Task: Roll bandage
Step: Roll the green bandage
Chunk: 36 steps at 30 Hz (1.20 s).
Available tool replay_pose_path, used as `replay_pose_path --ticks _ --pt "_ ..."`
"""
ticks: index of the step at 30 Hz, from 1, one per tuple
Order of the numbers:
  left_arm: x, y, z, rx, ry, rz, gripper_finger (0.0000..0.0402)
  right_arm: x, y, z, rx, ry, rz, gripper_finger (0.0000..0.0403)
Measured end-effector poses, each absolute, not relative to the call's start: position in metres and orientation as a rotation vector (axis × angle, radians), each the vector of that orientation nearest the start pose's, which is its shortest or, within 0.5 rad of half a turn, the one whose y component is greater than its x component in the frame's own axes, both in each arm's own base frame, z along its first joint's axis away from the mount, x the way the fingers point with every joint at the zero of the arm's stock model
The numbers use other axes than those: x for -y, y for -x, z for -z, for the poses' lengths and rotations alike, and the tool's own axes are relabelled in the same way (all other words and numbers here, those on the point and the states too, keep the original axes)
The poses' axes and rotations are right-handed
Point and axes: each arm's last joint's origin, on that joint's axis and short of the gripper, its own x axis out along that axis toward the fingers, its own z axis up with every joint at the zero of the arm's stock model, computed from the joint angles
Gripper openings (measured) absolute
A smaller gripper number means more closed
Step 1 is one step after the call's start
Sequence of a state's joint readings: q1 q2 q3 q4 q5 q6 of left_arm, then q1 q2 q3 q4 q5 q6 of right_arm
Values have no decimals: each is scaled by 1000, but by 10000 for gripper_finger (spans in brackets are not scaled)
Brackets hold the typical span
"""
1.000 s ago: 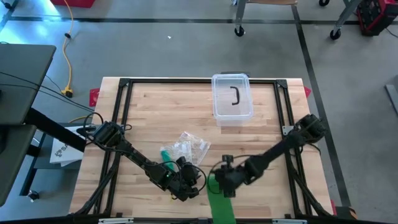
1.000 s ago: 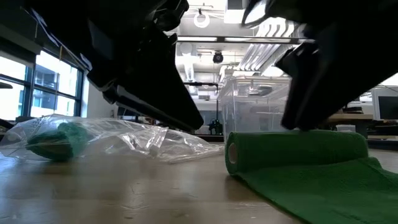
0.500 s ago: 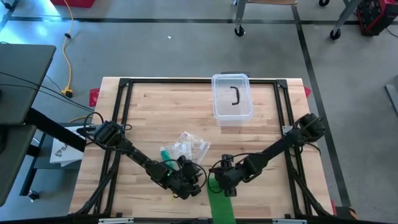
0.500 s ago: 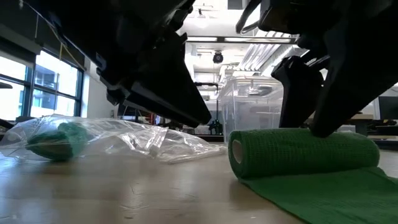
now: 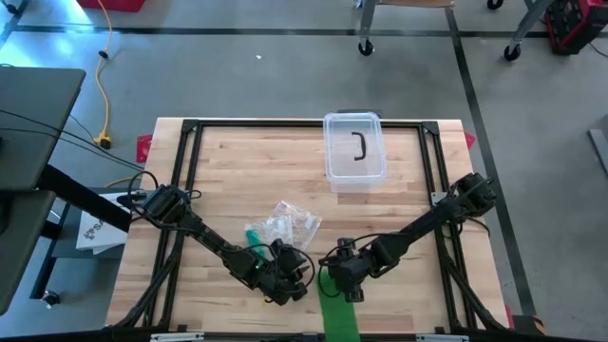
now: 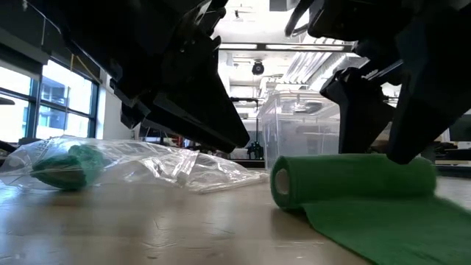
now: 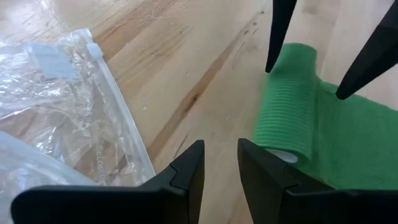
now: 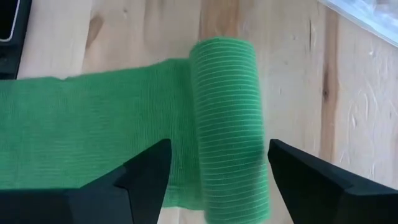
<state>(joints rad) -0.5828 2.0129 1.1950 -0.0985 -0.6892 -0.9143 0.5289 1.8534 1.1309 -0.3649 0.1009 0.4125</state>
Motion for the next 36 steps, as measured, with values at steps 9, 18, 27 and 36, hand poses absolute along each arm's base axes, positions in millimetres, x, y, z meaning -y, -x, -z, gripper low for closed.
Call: replay_pose_path --ticks 9,18,27,36 --pt "195 -349 -127 -695 226 -343 92 -181 -315 -137 -1140 5 -162 259" --pt "192 -351 -127 -701 219 -337 92 -184 -317 -131 -1131 11 -166 149" --pt "227 -326 -152 -536 173 -355 92 -209 -288 -155 -1004 165 -18 52" --pt "231 -345 -177 -345 177 -241 95 -234 -257 -193 -779 249 45 88"
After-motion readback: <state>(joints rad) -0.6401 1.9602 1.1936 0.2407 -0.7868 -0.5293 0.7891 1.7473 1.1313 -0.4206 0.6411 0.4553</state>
